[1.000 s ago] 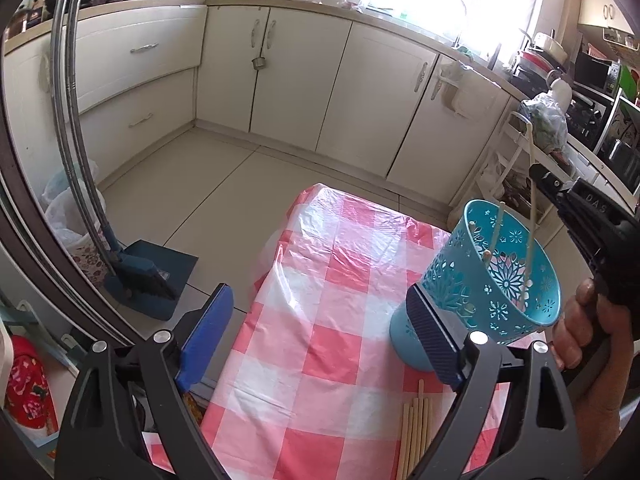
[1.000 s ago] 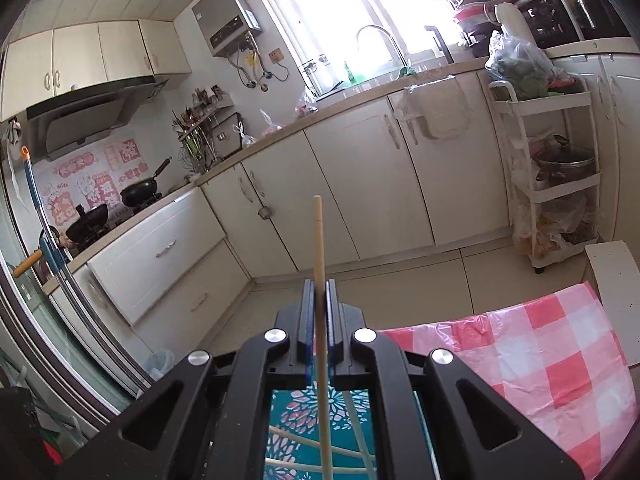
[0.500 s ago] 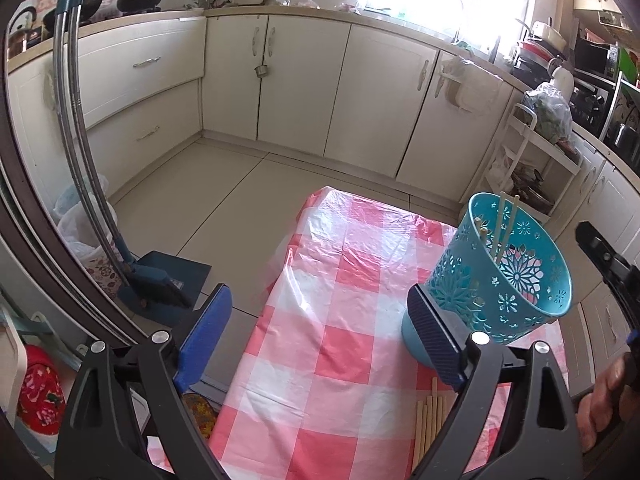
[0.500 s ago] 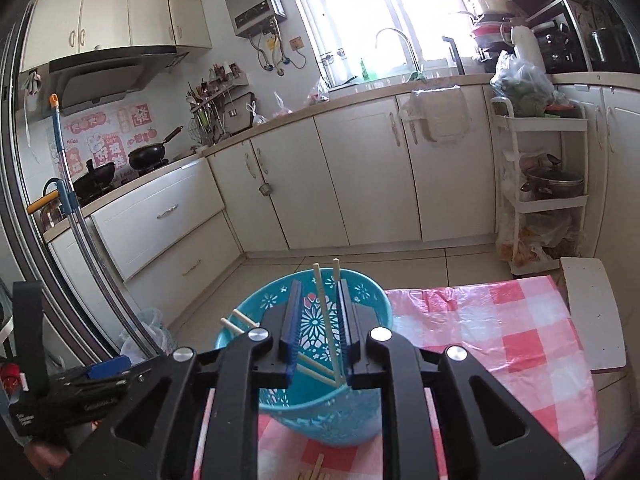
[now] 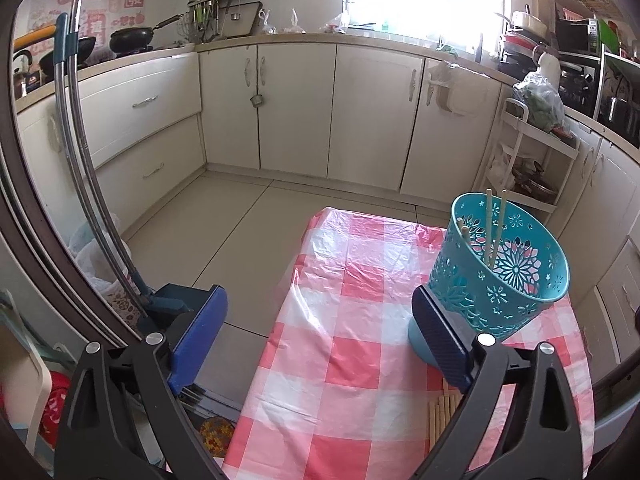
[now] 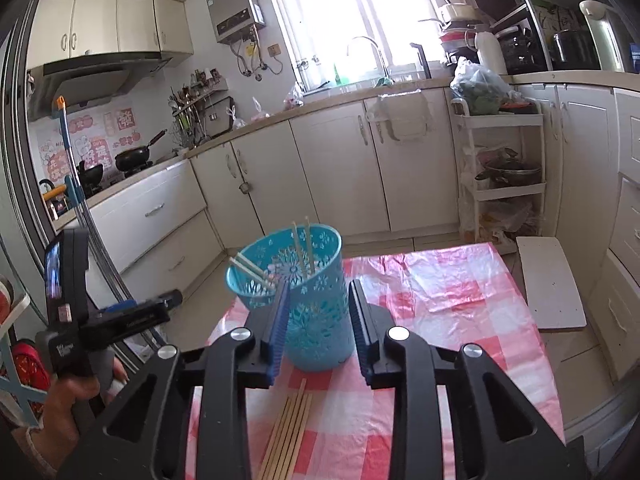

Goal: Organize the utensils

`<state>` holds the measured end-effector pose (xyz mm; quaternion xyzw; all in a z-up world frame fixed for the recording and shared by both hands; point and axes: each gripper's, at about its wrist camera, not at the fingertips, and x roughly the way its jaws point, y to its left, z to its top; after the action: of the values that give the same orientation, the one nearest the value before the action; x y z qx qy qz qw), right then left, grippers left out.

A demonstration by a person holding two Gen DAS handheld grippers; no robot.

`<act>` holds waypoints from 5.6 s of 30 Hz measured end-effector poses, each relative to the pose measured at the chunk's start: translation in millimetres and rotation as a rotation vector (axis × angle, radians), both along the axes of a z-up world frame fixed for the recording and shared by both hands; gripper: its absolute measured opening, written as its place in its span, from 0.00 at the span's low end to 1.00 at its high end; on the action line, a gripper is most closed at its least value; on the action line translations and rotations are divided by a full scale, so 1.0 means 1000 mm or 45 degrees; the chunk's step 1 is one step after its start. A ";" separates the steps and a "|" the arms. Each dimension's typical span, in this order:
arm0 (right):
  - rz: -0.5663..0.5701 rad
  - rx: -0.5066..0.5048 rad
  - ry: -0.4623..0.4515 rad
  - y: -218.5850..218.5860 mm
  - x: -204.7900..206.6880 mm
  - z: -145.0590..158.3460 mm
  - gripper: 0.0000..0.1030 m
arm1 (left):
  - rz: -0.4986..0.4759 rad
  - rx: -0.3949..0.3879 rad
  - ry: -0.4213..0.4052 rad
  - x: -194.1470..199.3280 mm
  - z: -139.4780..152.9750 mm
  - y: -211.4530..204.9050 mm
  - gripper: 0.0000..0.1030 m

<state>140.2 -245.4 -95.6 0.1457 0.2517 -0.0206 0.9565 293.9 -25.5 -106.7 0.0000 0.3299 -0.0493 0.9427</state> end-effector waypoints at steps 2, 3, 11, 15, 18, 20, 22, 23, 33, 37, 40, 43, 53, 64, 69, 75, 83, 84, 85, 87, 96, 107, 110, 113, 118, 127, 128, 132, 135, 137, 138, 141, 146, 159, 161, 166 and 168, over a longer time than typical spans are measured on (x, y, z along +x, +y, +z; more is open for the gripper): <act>0.022 -0.012 0.085 0.009 -0.002 -0.017 0.29 | -0.003 0.016 -0.006 -0.001 0.000 -0.001 0.87; 0.035 -0.003 0.126 0.013 -0.004 -0.026 0.29 | -0.006 0.025 -0.007 -0.002 0.000 -0.001 0.88; 0.127 0.026 0.357 0.039 -0.003 -0.080 0.25 | -0.020 0.041 0.014 -0.004 -0.004 0.001 0.89; 0.144 0.034 0.439 0.047 0.004 -0.101 0.23 | -0.047 0.038 0.052 -0.002 -0.008 0.002 0.90; 0.137 0.036 0.492 0.051 0.015 -0.114 0.21 | -0.076 0.036 0.088 -0.001 -0.013 0.003 0.90; 0.139 0.011 0.520 0.055 0.021 -0.120 0.20 | -0.090 0.050 0.102 0.000 -0.016 0.002 0.90; 0.135 -0.016 0.552 0.057 0.026 -0.127 0.19 | -0.098 0.059 0.112 0.000 -0.017 0.003 0.90; 0.132 -0.023 0.563 0.058 0.027 -0.129 0.18 | -0.102 0.060 0.117 0.000 -0.017 0.002 0.90; 0.148 -0.102 0.597 0.064 0.027 -0.140 0.16 | -0.136 0.077 0.139 0.000 -0.019 -0.001 0.91; 0.159 -0.127 0.601 0.061 0.025 -0.139 0.09 | -0.150 0.097 0.159 0.001 -0.024 -0.003 0.91; 0.157 -0.145 0.606 0.054 0.021 -0.139 0.08 | -0.174 0.121 0.181 0.001 -0.029 -0.008 0.91; 0.134 -0.163 0.610 0.042 0.015 -0.138 0.08 | -0.202 0.160 0.198 0.000 -0.035 -0.015 0.91; 0.032 -0.112 0.598 0.000 -0.002 -0.138 0.08 | -0.281 0.287 0.247 -0.010 -0.056 -0.040 0.91; 0.041 -0.013 0.571 -0.011 -0.004 -0.140 0.08 | -0.350 0.315 0.407 -0.035 -0.095 -0.060 0.91; 0.044 0.028 0.576 -0.014 -0.005 -0.140 0.08 | -0.322 0.334 0.445 -0.040 -0.108 -0.060 0.91; 0.059 0.056 0.580 -0.014 -0.005 -0.140 0.10 | -0.317 0.328 0.466 -0.043 -0.114 -0.066 0.90; 0.068 0.092 0.584 -0.016 -0.005 -0.141 0.11 | -0.321 0.392 0.479 -0.045 -0.121 -0.082 0.88; 0.069 0.094 0.584 -0.016 -0.005 -0.141 0.11 | -0.321 0.388 0.481 -0.044 -0.121 -0.083 0.88; 0.070 0.097 0.584 -0.016 -0.005 -0.141 0.11 | -0.319 0.393 0.479 -0.044 -0.121 -0.084 0.88; 0.074 0.104 0.585 -0.017 -0.005 -0.141 0.11 | -0.312 0.407 0.476 -0.043 -0.121 -0.086 0.88; 0.077 0.122 0.589 -0.018 -0.004 -0.141 0.12 | -0.316 0.377 0.497 -0.044 -0.121 -0.088 0.86; 0.076 0.114 0.589 -0.017 -0.004 -0.140 0.12 | -0.320 0.376 0.494 -0.049 -0.121 -0.091 0.86; 0.076 0.115 0.588 -0.017 -0.004 -0.141 0.12 | -0.317 0.366 0.504 -0.046 -0.121 -0.091 0.86; 0.076 0.111 0.588 -0.017 -0.004 -0.141 0.12 | -0.329 0.369 0.504 -0.046 -0.121 -0.094 0.86; 0.076 0.116 0.589 -0.017 -0.003 -0.140 0.12 | -0.331 0.374 0.526 -0.046 -0.125 -0.094 0.82; 0.078 0.127 0.589 -0.019 -0.003 -0.141 0.12 | -0.378 0.316 0.539 -0.043 -0.125 -0.096 0.60; 0.078 0.126 0.589 -0.019 -0.002 -0.141 0.12 | -0.392 0.300 0.545 -0.042 -0.125 -0.097 0.51; 0.078 0.120 0.589 -0.018 -0.002 -0.141 0.12 | -0.463 0.249 0.568 -0.041 -0.123 -0.106 0.15; 0.079 0.116 0.588 -0.017 -0.001 -0.141 0.12 | -0.488 0.238 0.582 -0.041 -0.123 -0.110 0.05; 0.080 0.117 0.587 -0.017 0.000 -0.141 0.12 | -0.495 0.212 0.596 -0.039 -0.123 -0.108 0.05; 0.080 0.116 0.586 -0.017 -0.001 -0.141 0.12 | -0.494 0.193 0.607 -0.039 -0.122 -0.106 0.05; 0.081 0.110 0.586 -0.016 0.000 -0.141 0.12 | -0.490 0.164 0.620 -0.038 -0.121 -0.100 0.05; 0.083 0.106 0.584 -0.015 0.001 -0.140 0.12 | -0.512 0.129 0.591 -0.042 -0.106 -0.095 0.05; 0.097 0.105 0.578 -0.012 0.006 -0.140 0.19 | -0.729 -0.201 0.259 -0.044 0.049 -0.091 0.05; 0.099 0.109 0.578 -0.013 0.006 -0.140 0.19 | -0.722 -0.210 0.148 -0.038 0.075 -0.095 0.05; 0.103 0.123 0.576 -0.015 0.006 -0.140 0.19 | -0.618 -0.245 -0.058 -0.003 0.114 -0.113 0.05; 0.104 0.124 0.575 -0.015 0.006 -0.140 0.19 | -0.571 -0.301 -0.125 0.012 0.123 -0.117 0.05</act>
<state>145.9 -260.4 -235.9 0.1731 0.4659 -0.0019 0.8678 306.0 -142.0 16.7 -0.0346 0.2676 -0.2952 0.9166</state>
